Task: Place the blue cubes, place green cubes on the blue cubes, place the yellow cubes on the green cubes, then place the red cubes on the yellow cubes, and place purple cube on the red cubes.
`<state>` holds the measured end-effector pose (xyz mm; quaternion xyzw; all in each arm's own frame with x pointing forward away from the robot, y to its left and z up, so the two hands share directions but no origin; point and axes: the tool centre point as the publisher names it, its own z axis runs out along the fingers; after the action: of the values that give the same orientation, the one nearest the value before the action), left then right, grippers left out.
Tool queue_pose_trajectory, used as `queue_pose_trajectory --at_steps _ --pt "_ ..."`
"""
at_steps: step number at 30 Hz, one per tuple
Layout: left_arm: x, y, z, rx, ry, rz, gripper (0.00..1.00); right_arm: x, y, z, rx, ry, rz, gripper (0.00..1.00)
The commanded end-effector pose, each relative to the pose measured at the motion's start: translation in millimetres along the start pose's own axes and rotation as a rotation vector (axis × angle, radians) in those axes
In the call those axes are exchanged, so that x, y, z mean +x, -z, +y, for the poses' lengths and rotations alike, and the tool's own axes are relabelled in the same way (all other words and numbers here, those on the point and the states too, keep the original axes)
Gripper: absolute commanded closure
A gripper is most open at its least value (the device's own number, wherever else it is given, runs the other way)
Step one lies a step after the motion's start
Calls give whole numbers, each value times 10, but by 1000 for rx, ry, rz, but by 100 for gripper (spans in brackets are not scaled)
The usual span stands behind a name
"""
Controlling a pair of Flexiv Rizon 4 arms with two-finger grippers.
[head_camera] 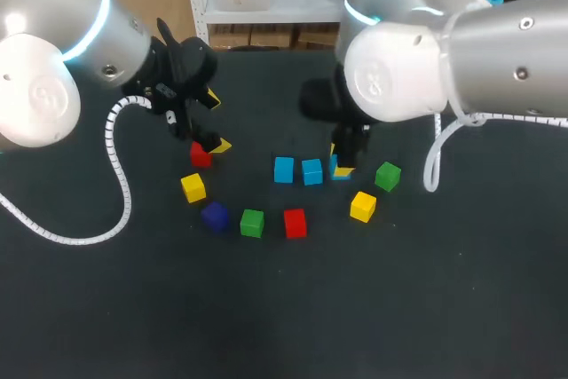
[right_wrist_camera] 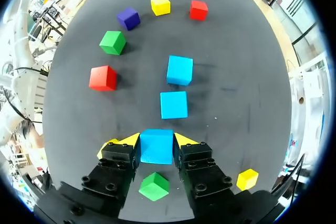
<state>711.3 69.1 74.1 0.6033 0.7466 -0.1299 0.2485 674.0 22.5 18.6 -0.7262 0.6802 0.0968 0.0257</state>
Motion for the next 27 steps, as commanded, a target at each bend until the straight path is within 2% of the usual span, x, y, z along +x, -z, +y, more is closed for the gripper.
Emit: queue_pose_trajectory --at_steps 1,14,27 --pt "20 1 -1 1 -4 -7 0 3 -19 -63 -14 2 3 100" --pt "20 1 -1 1 -4 -7 0 22 -166 -72 -41 -2 19 100" --pt "20 1 -1 1 -4 -7 0 55 -189 -96 -46 -8 38 100"
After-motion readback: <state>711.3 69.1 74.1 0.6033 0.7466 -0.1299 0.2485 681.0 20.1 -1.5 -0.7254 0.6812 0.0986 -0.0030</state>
